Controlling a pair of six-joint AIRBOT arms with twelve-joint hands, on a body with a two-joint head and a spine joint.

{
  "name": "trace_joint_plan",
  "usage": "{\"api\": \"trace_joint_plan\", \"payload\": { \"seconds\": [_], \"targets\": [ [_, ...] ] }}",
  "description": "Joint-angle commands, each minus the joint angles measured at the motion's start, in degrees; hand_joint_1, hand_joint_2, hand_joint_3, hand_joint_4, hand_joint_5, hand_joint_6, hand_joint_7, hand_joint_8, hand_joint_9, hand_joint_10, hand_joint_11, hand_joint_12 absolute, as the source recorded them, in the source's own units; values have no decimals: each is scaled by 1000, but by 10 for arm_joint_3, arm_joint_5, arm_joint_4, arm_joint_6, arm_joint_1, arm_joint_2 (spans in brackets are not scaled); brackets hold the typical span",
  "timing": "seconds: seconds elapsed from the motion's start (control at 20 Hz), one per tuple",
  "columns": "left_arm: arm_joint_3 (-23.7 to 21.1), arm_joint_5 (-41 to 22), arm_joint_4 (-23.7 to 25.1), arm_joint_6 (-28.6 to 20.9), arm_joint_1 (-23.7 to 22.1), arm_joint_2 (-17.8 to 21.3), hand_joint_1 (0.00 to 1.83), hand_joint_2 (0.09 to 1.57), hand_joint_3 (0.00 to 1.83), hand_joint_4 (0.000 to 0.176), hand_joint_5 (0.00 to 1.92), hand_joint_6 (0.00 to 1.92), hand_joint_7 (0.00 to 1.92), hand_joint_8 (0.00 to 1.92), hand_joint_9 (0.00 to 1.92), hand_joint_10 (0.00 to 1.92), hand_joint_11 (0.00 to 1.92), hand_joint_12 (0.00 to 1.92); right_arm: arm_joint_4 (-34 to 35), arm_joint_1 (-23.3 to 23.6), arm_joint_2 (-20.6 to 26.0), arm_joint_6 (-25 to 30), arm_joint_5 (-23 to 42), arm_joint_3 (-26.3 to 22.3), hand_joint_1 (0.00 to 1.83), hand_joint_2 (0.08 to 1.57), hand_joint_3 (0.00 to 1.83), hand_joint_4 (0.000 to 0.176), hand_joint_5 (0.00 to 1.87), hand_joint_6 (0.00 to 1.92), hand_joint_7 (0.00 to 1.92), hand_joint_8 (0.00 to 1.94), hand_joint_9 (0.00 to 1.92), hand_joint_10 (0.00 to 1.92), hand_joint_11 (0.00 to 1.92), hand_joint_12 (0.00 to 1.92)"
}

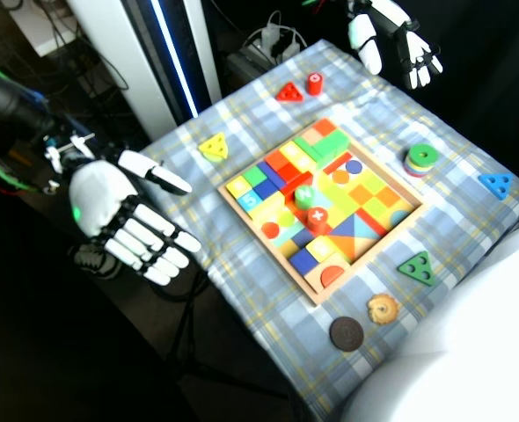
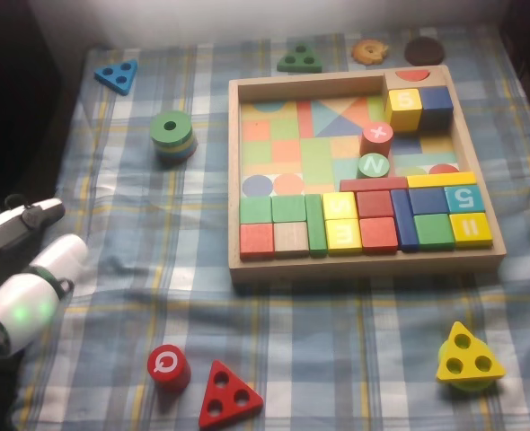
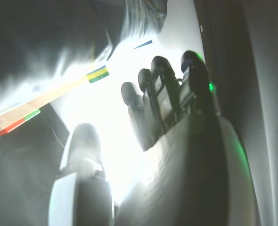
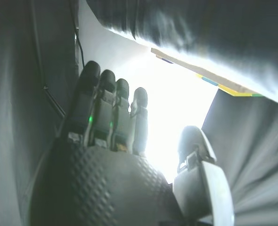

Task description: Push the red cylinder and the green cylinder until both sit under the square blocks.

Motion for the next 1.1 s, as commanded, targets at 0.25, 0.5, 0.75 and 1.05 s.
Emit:
{"api": "trace_joint_plan", "payload": {
  "seconds": [0.25,0.5,0.75,1.05],
  "targets": [
    [4,-66,24,-5,-1,-3,211,1266,0,92,585,0,408,1,301,2,0,268,-23,7,11,5,75,1,487,1430,0,0,653,3,903,3,889,1,361,856],
    [4,-66,24,-5,-1,-3,193,1262,0,84,587,1,420,1,298,1,0,249,-64,18,50,-1,75,2,383,1406,0,0,615,0,833,0,785,0,292,835],
    [4,-63,22,-6,-1,-3,232,1257,0,99,585,1,431,1,317,1,0,225,-167,79,97,-4,-4,23,139,1418,3,0,532,0,689,0,629,0,163,606],
    [4,-60,22,-6,0,-3,205,1257,0,111,572,0,415,3,328,1,0,281,-309,192,84,69,-170,104,0,1148,0,18,395,4,268,8,138,8,0,241]
  ]
}}
